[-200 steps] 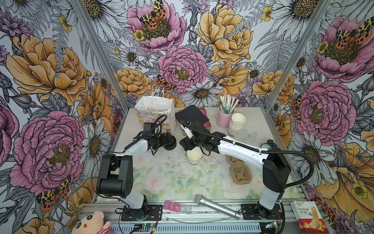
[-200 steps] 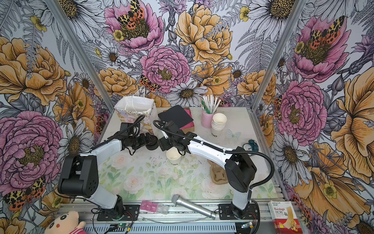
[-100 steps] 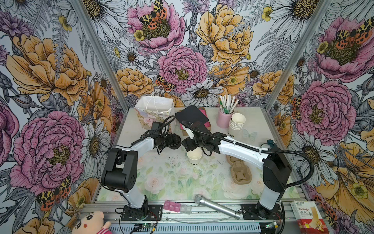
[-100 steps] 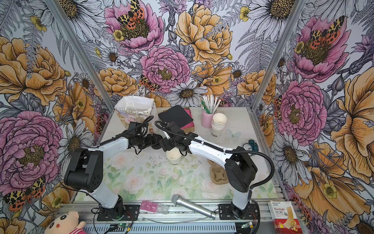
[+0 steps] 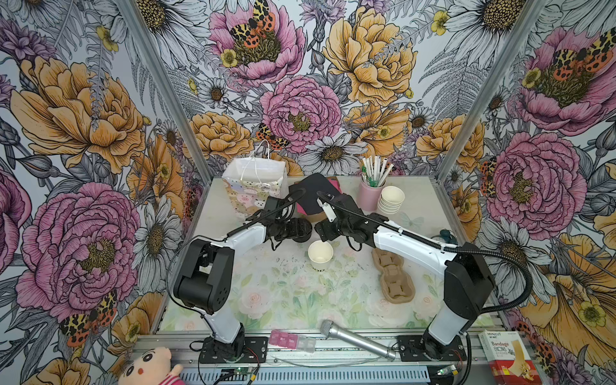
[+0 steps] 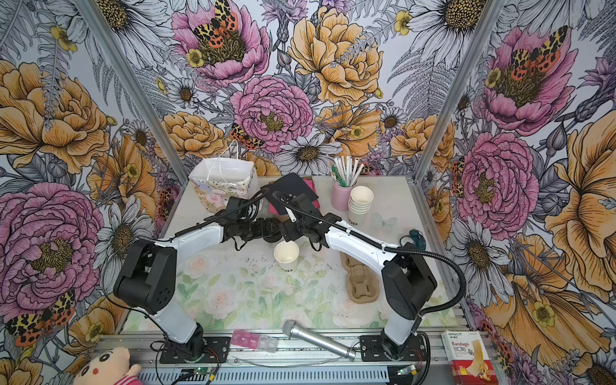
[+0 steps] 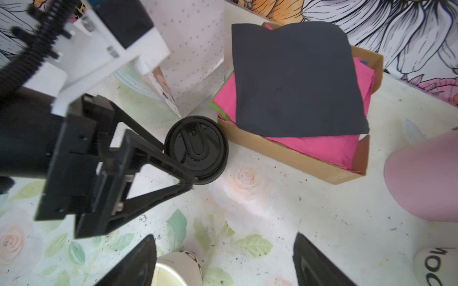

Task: Pack a coffee takeout order
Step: Move multiple cup lids to the top-center of the table, then pick up the lid from the lid.

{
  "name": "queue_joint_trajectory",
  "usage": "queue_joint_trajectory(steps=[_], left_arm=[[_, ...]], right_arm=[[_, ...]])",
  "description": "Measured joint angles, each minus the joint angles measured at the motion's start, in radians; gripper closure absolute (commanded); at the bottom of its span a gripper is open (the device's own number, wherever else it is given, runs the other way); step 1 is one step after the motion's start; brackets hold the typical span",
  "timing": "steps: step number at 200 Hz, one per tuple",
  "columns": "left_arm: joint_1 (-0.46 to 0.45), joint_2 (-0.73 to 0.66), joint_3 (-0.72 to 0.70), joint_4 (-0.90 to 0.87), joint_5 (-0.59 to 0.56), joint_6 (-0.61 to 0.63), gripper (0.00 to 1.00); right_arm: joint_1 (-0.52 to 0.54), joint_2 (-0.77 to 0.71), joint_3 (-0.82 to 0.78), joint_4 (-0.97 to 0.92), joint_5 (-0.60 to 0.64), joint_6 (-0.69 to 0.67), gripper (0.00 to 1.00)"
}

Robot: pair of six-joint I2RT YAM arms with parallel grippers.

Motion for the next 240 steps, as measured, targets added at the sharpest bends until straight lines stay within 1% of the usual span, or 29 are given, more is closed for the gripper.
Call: queue_joint_trajectory(steps=[29, 51, 88, 121, 149, 173, 240], left_arm=[[0.045, -0.099, -0.056, 0.002, 0.000, -0.003, 0.07], [0.076, -0.194, -0.106, 0.002, -0.001, -0.003, 0.05], [0.134, -0.376, -0.183, 0.000, -0.017, -0.008, 0.03], [0.165, -0.482, -0.227, -0.001, -0.035, -0.011, 0.02], [0.173, -0.520, -0.257, -0.003, -0.042, -0.011, 0.02], [0.175, -0.527, -0.267, -0.013, -0.049, -0.011, 0.02], [0.182, -0.539, -0.275, -0.021, -0.052, -0.010, 0.01]], right_arm=[[-0.026, 0.002, 0.005, -0.002, -0.023, -0.026, 0.13], [-0.032, 0.032, 0.053, -0.003, -0.058, -0.053, 0.13], [-0.033, 0.155, 0.182, 0.002, -0.130, -0.098, 0.12], [-0.033, 0.291, 0.275, 0.001, -0.214, -0.124, 0.12], [-0.033, 0.384, 0.335, -0.001, -0.294, -0.161, 0.12], [-0.033, 0.441, 0.374, -0.001, -0.331, -0.201, 0.13], [-0.033, 0.512, 0.421, 0.001, -0.333, -0.264, 0.18]])
